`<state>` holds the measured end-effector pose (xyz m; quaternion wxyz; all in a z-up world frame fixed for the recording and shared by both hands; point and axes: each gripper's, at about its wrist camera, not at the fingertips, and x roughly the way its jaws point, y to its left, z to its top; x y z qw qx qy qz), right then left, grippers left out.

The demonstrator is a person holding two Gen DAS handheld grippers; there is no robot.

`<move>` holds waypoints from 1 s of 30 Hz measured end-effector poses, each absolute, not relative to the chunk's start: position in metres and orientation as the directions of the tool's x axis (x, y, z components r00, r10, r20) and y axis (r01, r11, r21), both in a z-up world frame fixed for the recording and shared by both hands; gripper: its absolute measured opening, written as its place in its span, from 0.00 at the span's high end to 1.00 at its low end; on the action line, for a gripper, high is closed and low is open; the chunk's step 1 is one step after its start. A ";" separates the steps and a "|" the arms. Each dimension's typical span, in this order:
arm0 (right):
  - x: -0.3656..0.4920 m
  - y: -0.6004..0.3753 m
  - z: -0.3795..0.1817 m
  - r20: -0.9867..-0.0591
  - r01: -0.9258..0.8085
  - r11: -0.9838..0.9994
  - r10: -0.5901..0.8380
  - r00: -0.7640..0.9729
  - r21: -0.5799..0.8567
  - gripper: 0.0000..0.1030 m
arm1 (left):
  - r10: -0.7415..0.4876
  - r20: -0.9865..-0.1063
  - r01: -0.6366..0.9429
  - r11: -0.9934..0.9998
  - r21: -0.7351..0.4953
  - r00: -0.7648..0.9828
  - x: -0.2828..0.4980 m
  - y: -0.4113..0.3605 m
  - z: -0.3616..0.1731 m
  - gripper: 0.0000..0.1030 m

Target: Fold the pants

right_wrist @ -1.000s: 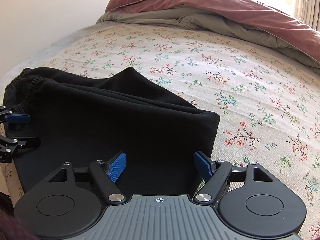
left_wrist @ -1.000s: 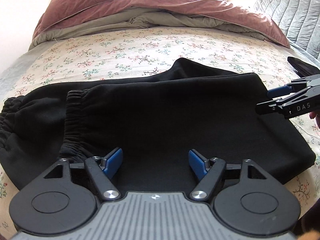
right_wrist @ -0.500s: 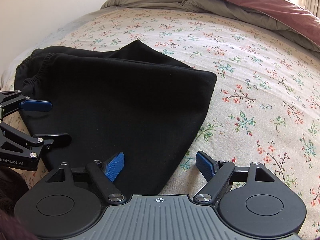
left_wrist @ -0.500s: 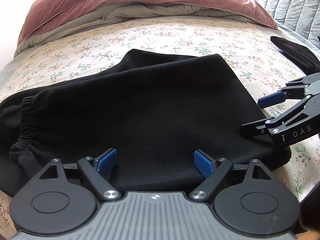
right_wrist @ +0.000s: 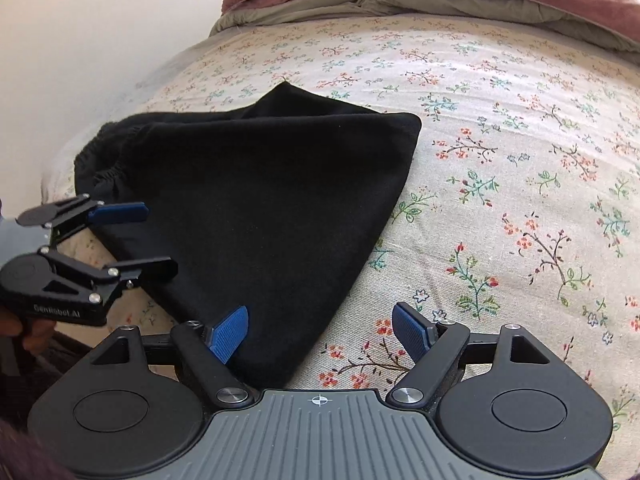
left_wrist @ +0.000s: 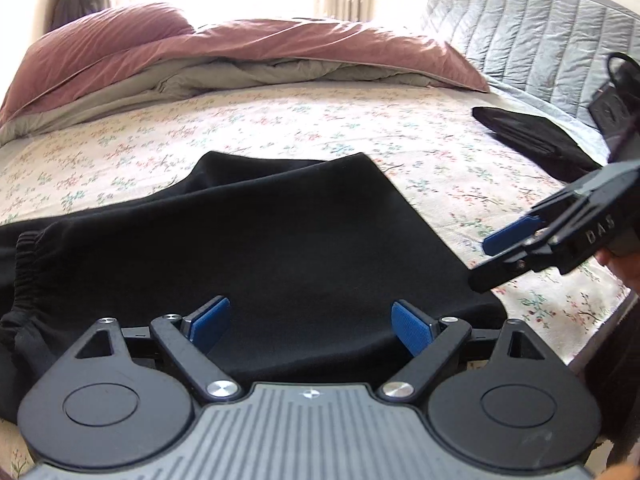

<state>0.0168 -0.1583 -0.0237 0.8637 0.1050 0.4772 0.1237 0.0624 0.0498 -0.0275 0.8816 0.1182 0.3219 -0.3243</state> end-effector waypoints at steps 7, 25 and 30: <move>0.030 -0.162 -0.044 -0.796 -0.064 0.883 0.450 0.406 0.466 0.66 | -0.611 -0.620 0.793 0.608 0.031 0.492 0.049 0.022 -0.035 0.07; 0.053 -0.174 -0.012 -0.663 -0.062 0.786 0.558 0.499 0.616 0.70 | -0.525 -0.609 0.704 0.706 0.079 0.595 0.047 -0.030 -0.056 0.42; 0.081 -0.197 -0.025 -0.743 0.049 0.874 0.379 0.553 0.483 0.51 | -0.514 -0.592 0.684 0.724 0.089 0.621 0.044 -0.027 -0.056 0.52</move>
